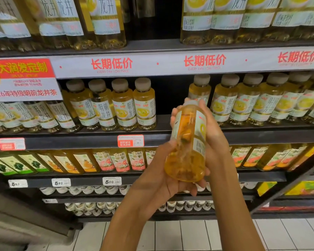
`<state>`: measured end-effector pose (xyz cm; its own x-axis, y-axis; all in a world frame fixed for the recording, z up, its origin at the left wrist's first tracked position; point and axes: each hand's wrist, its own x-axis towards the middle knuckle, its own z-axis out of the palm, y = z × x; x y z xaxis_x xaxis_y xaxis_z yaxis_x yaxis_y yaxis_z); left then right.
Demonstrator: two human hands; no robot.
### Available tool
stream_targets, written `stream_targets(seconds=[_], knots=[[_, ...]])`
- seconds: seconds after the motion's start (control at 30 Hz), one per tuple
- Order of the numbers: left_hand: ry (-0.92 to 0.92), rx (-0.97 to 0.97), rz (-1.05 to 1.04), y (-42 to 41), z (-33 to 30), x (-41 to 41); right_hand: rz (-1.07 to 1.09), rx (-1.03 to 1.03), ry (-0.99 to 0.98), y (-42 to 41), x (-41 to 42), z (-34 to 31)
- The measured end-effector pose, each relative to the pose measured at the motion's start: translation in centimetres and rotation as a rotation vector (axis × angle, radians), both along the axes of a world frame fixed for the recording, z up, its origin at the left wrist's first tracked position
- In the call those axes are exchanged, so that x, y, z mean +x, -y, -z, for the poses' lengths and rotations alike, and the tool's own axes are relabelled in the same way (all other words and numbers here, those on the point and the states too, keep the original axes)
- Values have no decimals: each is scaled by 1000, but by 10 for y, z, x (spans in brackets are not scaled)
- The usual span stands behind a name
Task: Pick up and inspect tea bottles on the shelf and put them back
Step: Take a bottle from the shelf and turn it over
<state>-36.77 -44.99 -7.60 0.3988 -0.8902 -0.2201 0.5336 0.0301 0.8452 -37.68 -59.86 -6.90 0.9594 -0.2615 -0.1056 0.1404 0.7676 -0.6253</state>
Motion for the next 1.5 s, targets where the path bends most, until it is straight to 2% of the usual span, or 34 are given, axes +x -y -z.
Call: stream_targets(seconds=[0.07,0.23,0.33,0.43,0.57,0.67,0.8,0.9,1.13,1.27,1.37,1.5], knots=[[133,25,-42,1,-2,4,96,-24,75,2,-3,-4],[479,133,-137,-7,2,8,251,-331,204,0,-19,-17],[506,76,-163,-6,4,5,300,-484,229,-6,-23,-22],[532,3,-218,-5,9,5,356,-508,238,-8,-24,-25],[592,-56,-308,-2,13,7,316,-619,195,-11,-28,-29],[642,-64,-360,2,20,11,303,-678,238,-14,-30,-27],[628,-60,-305,7,28,15,299,-678,337,-16,-32,-27],[580,-82,-331,8,32,20,205,-705,401,-12,-36,-27],[597,-129,-308,-1,32,30,50,-761,528,-2,-40,-25],[531,-154,-217,-6,29,25,85,-750,465,-5,-37,-28],[498,-96,-147,-5,29,21,129,-763,399,-6,-33,-29],[462,3,-212,0,27,22,212,-734,246,-5,-28,-23]])
